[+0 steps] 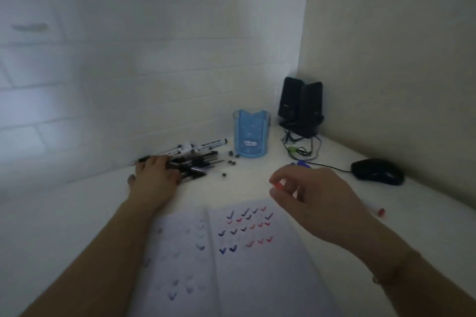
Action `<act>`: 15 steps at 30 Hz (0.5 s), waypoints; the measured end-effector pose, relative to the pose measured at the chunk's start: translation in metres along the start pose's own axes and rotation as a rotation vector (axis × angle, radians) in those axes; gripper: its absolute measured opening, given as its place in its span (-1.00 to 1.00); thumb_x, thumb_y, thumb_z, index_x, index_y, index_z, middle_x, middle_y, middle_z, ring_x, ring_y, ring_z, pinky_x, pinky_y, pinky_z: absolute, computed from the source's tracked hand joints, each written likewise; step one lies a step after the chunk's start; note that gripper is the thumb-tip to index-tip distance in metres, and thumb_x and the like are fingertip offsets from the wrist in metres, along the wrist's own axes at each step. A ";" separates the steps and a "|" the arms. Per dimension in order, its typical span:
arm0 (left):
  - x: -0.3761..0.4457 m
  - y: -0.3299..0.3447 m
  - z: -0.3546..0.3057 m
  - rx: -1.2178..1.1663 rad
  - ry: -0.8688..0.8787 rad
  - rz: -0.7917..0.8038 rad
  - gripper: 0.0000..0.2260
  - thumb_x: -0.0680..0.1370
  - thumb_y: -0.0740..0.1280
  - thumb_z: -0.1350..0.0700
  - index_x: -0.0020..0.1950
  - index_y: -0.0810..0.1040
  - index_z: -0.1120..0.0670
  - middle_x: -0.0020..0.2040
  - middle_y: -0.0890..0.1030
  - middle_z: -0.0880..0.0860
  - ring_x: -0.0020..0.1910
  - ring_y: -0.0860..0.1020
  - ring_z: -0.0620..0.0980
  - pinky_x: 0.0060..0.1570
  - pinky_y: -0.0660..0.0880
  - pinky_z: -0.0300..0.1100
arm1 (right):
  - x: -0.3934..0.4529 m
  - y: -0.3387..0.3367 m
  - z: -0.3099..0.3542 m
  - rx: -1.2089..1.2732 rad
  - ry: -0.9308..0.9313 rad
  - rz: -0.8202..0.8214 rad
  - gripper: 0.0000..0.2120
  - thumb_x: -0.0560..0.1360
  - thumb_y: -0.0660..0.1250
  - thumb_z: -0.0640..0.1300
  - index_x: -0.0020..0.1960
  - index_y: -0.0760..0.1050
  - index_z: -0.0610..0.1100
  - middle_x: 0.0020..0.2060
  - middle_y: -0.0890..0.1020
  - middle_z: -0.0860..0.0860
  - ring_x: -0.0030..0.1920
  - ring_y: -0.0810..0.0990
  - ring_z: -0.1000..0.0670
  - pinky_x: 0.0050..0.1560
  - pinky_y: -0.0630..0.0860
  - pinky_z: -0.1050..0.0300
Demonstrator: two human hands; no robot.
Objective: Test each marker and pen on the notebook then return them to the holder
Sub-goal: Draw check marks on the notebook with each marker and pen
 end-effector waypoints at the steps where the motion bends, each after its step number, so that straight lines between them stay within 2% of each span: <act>1: 0.001 0.003 0.000 -0.006 -0.004 0.004 -0.63 0.54 0.24 -0.07 0.33 0.40 -0.03 0.37 0.37 0.06 0.36 0.26 0.15 0.29 0.23 0.16 | 0.010 0.007 0.005 0.000 0.003 -0.028 -0.88 0.49 0.21 0.18 0.01 0.42 0.24 -0.32 0.55 0.26 -0.30 0.52 0.24 -0.24 0.45 0.30; 4: 0.004 0.005 -0.002 -0.067 -0.021 -0.078 -0.74 0.57 0.17 -0.05 0.20 0.49 -0.04 0.28 0.44 0.05 0.30 0.29 0.14 0.23 0.24 0.12 | 0.018 0.027 0.005 0.035 0.004 -0.113 -0.94 0.50 0.19 0.14 -0.03 0.38 0.24 -0.38 0.51 0.27 -0.34 0.52 0.22 -0.24 0.46 0.28; 7: 0.006 0.003 -0.002 -0.149 -0.031 -0.152 -0.69 0.52 0.18 0.11 0.25 0.49 -0.05 0.31 0.43 0.02 0.30 0.29 0.13 0.26 0.20 0.11 | 0.006 0.037 -0.004 -0.054 -0.003 -0.003 -0.90 0.50 0.21 0.13 -0.02 0.32 0.31 -0.34 0.47 0.33 -0.29 0.48 0.28 -0.17 0.43 0.37; 10: 0.008 0.003 0.003 -0.090 -0.077 -0.092 -0.61 0.49 0.20 0.19 0.31 0.43 -0.04 0.31 0.44 0.04 0.32 0.29 0.15 0.24 0.20 0.12 | 0.001 0.039 -0.011 -0.003 0.022 0.035 -0.87 0.46 0.27 0.13 -0.10 0.34 0.35 -0.33 0.53 0.32 -0.28 0.53 0.26 -0.17 0.45 0.40; 12: 0.009 0.003 0.004 -0.109 -0.121 -0.097 -0.63 0.49 0.19 0.22 0.27 0.46 0.00 0.27 0.46 0.08 0.30 0.30 0.16 0.21 0.22 0.12 | 0.001 0.040 -0.011 0.007 0.019 0.044 -0.90 0.41 0.20 0.20 -0.07 0.36 0.34 -0.32 0.55 0.32 -0.27 0.54 0.25 -0.13 0.51 0.31; 13: 0.008 0.003 0.004 -0.127 -0.142 -0.107 -0.66 0.49 0.18 0.22 0.24 0.49 0.01 0.25 0.47 0.09 0.29 0.31 0.17 0.19 0.23 0.11 | 0.001 0.040 -0.010 0.018 0.010 0.041 -0.84 0.39 0.18 0.21 -0.03 0.39 0.32 -0.31 0.55 0.32 -0.27 0.54 0.25 -0.12 0.53 0.27; 15: 0.009 0.003 0.004 -0.113 -0.166 -0.090 -0.75 0.52 0.17 0.17 0.14 0.53 0.03 0.21 0.46 0.10 0.25 0.31 0.18 0.16 0.24 0.10 | 0.000 0.041 -0.010 0.014 -0.006 0.048 -0.81 0.41 0.21 0.17 0.01 0.43 0.28 -0.28 0.56 0.32 -0.25 0.55 0.24 -0.10 0.53 0.27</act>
Point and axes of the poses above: each hand's wrist, its own x-axis towards the middle knuckle, its own y-axis out of the palm, z = x × y, the point moved 1 cm from there along x, towards the middle knuckle
